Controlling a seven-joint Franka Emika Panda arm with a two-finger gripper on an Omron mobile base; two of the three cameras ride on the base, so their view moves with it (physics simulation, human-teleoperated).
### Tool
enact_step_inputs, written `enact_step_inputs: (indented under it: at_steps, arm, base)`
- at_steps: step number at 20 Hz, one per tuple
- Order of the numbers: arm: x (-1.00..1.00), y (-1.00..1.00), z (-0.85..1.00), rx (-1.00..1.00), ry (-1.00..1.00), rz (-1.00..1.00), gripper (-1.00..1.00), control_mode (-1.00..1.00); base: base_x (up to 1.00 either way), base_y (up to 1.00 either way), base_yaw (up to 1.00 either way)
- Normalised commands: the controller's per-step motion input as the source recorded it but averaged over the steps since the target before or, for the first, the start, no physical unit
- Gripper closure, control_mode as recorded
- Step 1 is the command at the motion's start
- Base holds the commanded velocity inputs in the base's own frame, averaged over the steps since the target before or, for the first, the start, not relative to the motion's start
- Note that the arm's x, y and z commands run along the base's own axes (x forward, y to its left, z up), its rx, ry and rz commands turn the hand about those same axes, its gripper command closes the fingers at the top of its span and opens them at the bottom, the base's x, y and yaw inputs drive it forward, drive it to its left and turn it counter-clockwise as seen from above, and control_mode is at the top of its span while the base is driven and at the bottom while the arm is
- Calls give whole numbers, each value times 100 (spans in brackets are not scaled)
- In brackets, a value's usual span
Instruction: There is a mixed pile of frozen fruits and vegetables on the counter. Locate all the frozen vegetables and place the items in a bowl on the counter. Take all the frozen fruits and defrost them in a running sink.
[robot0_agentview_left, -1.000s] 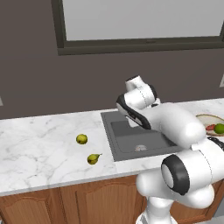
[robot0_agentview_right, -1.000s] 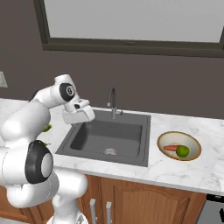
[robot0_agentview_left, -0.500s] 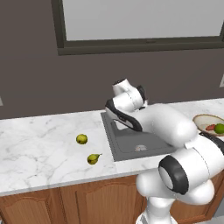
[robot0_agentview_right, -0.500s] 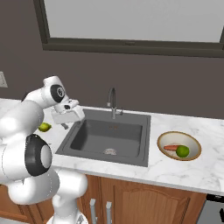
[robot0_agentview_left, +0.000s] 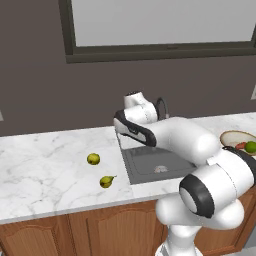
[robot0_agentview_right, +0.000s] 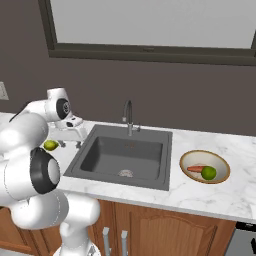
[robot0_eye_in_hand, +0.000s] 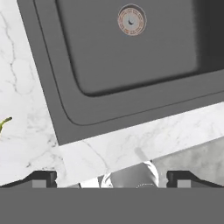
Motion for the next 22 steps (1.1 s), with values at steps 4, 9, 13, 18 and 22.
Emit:
enact_step_inputs:
  at_steps: [4, 9, 13, 18, 22]
  arm:
    - [-16, 63, -7, 8, 0, 0, -100, -100]
    - [-18, 55, -4, 7, 0, 0, -100, -100]
    - [-9, 46, -17, 13, 0, 0, -100, -100]
    - [1, 39, -16, 6, -2, -1, -100, -100]
    - [0, 13, 0, 0, -3, -1, -100, -100]
  base:
    - [0, 0, 0]
    - [0, 0, 0]
    - [0, 0, 0]
    - [0, 0, 0]
    - [0, 0, 0]
